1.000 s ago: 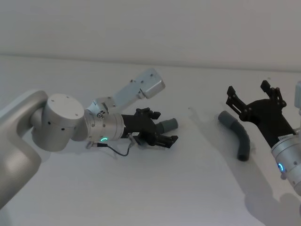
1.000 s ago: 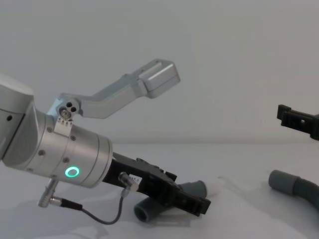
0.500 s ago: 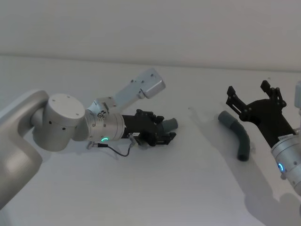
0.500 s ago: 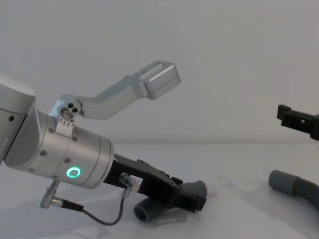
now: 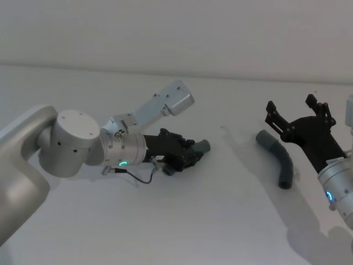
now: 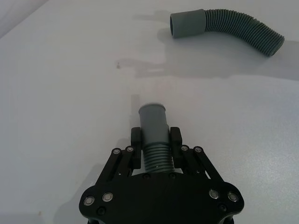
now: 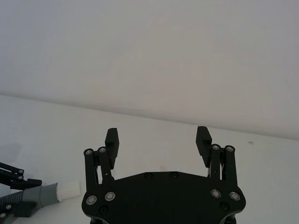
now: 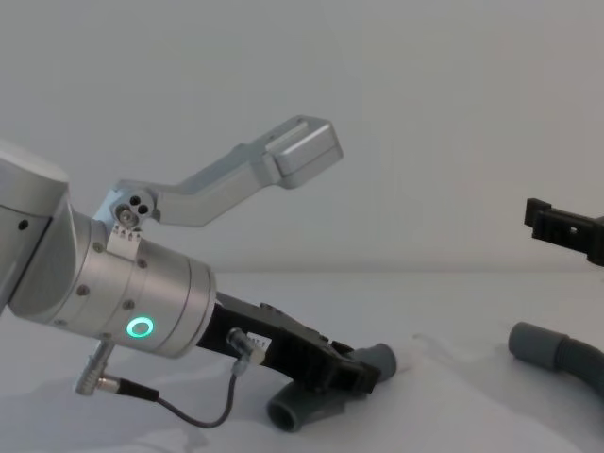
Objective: Use both hands to pick up one end of the pipe from the table, align the ends, and insert them.
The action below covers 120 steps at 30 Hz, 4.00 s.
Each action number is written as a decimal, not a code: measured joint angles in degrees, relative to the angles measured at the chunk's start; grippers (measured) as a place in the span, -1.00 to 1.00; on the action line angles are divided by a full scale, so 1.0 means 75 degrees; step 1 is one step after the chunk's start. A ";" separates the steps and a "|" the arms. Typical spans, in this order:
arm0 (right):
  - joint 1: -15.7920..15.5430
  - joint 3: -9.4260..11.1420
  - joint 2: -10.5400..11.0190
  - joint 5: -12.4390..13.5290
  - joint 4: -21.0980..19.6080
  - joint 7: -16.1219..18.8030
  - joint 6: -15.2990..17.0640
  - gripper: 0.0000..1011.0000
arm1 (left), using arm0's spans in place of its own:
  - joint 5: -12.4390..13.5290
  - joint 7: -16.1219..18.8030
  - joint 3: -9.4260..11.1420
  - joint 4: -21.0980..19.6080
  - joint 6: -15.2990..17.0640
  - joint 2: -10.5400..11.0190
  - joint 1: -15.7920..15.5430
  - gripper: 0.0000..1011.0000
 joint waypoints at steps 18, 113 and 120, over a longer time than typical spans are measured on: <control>-0.0214 0.0215 0.0422 0.0097 -0.0287 0.0337 0.0476 0.98 | -0.0005 0.0001 -0.0001 0.0005 0.0005 -0.0002 -0.0004 -0.30; -0.0155 0.0376 0.0281 0.0618 -0.0154 0.0767 0.3552 0.62 | -0.0005 0.0001 -0.0001 0.0004 0.0003 -0.0002 -0.0003 -0.30; -0.0147 0.0372 0.0276 0.0605 -0.0143 0.0780 0.3561 0.21 | -0.0004 0.0002 -0.0001 0.0004 0.0003 -0.0002 -0.0003 -0.30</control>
